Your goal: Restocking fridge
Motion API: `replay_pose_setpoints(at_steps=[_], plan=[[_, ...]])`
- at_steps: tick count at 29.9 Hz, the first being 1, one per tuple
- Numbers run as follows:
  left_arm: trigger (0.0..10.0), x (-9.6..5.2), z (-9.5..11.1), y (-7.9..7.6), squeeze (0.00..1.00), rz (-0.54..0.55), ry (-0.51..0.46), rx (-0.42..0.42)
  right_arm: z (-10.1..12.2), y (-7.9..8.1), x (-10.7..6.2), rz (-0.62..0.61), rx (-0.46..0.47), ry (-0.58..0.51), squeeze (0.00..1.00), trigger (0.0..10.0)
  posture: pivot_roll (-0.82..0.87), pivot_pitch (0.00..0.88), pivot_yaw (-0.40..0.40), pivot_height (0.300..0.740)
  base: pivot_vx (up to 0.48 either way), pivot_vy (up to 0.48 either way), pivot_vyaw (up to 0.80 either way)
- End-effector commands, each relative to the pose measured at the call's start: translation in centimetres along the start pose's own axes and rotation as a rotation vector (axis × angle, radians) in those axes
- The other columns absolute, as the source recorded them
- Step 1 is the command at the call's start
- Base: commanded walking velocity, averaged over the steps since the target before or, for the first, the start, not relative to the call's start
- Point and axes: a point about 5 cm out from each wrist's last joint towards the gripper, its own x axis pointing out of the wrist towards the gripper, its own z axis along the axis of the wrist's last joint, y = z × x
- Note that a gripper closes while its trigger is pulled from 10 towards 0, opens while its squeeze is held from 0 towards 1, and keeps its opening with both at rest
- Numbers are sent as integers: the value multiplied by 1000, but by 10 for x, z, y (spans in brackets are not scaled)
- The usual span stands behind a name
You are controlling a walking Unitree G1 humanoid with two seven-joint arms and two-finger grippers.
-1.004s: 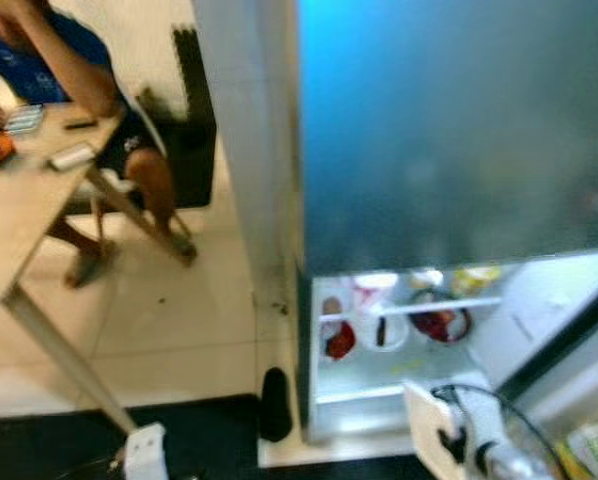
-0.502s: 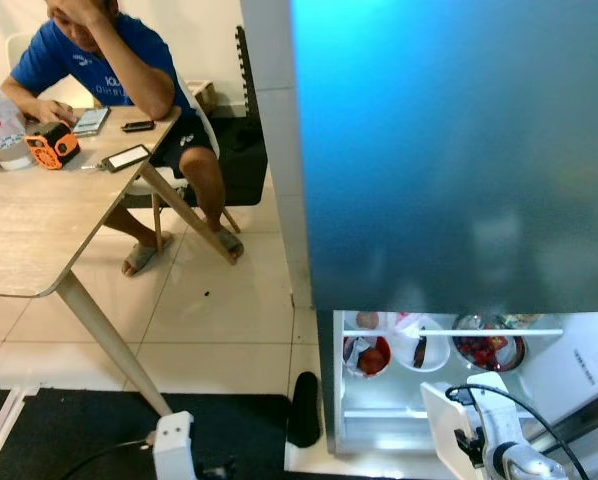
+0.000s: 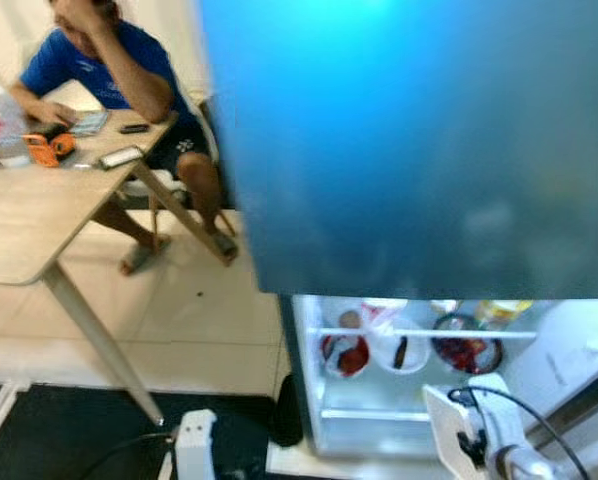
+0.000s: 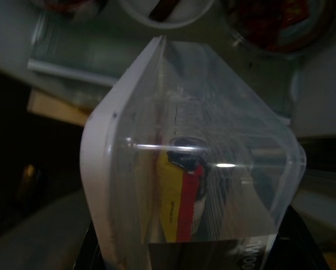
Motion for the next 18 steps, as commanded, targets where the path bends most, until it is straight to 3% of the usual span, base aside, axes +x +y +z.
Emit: replay_pose_setpoints(at_steps=[1, 7, 13, 18], plan=[[10000, 1, 6, 1, 0, -5, -12, 40, -6, 3, 0, 9, 10, 8, 0, 10000, -63, 0, 35, 740, 0, 0, -788], [10000, 3, 13, -1, 0, -17, -22, 92, -4, 2, 0, 9, -1, -5, 0, 10000, -63, 0, 35, 740, 0, 0, -710], [10000, 8, 28, -6, 0, -51, -52, 190, 6, 3, 0, 49, 71, -69, 0, 10000, -63, 0, 35, 740, 0, 0, 0], [10000, 13, 33, -22, 0, -188, -28, 346, 22, -2, -1, 62, 156, -145, 0, 10000, -71, 0, 36, 740, 0, 0, 0]])
